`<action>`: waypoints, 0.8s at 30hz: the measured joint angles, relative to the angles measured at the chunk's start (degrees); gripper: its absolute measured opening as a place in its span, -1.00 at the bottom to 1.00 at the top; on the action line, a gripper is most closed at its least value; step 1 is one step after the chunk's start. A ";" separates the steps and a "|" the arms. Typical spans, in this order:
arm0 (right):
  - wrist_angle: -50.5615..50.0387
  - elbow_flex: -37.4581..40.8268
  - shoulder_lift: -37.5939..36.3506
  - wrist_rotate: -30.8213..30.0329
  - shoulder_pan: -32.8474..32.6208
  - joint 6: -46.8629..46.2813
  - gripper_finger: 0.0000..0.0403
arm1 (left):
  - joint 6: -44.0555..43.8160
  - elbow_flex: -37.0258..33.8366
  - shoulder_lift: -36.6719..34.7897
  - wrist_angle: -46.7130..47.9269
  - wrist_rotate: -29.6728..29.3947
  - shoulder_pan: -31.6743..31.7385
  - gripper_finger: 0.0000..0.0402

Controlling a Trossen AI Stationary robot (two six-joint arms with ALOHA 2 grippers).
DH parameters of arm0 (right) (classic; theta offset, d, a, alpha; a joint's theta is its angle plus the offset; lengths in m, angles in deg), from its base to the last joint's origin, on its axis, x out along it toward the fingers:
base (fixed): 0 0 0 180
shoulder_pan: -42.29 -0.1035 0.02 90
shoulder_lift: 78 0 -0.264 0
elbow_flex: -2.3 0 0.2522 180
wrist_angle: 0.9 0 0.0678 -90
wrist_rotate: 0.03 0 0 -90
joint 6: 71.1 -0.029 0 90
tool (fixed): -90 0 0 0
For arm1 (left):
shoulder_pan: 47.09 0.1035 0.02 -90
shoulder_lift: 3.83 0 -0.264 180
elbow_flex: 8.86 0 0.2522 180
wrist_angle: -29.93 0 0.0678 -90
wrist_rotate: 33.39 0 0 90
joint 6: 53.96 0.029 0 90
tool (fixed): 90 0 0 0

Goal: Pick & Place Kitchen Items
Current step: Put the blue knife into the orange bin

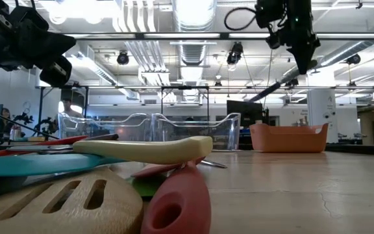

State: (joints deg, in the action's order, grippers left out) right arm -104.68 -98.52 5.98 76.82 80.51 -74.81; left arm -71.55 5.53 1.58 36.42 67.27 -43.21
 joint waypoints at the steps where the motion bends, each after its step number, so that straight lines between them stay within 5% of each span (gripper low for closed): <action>1: 0.01 0.00 0.07 0.07 1.49 1.64 -0.90 | -0.06 0.00 0.00 0.00 0.00 0.02 -0.94; 10: 0.02 1.26 0.41 5.52 9.28 15.65 -0.90 | -0.04 0.41 0.00 0.11 0.00 0.02 -0.94; 24: 0.38 8.88 5.53 3.99 15.36 20.87 -0.90 | 1.73 0.50 -0.02 -2.01 -1.26 0.02 -0.94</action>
State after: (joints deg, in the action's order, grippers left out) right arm -104.30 -89.65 11.51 80.81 95.87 -53.94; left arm -69.82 6.03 1.55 34.41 66.01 -43.18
